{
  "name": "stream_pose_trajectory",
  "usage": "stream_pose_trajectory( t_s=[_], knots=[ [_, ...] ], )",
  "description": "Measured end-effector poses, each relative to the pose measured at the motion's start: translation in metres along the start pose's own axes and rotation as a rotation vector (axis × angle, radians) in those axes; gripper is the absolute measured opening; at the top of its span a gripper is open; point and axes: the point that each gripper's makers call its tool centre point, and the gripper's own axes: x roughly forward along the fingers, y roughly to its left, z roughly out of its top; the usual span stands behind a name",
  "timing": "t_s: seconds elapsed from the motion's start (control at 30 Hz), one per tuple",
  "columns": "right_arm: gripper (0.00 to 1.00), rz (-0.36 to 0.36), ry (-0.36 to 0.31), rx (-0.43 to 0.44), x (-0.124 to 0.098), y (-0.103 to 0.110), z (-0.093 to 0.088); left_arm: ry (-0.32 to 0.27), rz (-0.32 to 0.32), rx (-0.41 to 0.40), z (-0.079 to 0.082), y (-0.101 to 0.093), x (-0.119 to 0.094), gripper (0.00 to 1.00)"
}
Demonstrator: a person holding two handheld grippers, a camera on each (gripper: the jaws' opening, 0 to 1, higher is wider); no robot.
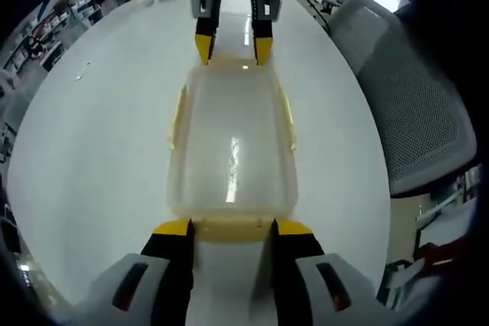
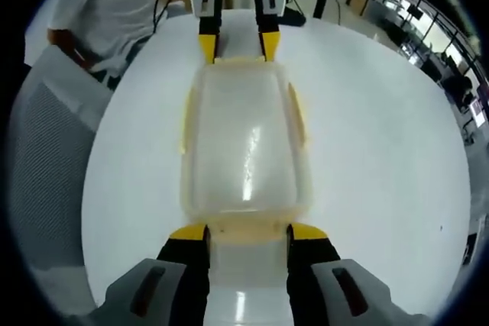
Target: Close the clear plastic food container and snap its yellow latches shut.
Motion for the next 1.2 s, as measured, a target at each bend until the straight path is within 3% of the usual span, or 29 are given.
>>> stream_pose_trajectory(
  t_s=[0.33, 0.87, 1.2],
  knots=[
    [0.38, 0.005, -0.02, 0.01, -0.004, 0.004, 0.01, 0.037, -0.002, 0.002, -0.007, -0.002, -0.003, 0.39],
    [0.38, 0.011, -0.046, 0.007, -0.024, 0.008, 0.02, -0.016, -0.024, -0.005, 0.0, -0.006, -0.023, 0.39],
    [0.38, -0.01, -0.045, 0.004, -0.039, 0.001, 0.029, -0.035, -0.002, 0.007, 0.005, 0.001, -0.037, 0.39]
  ],
)
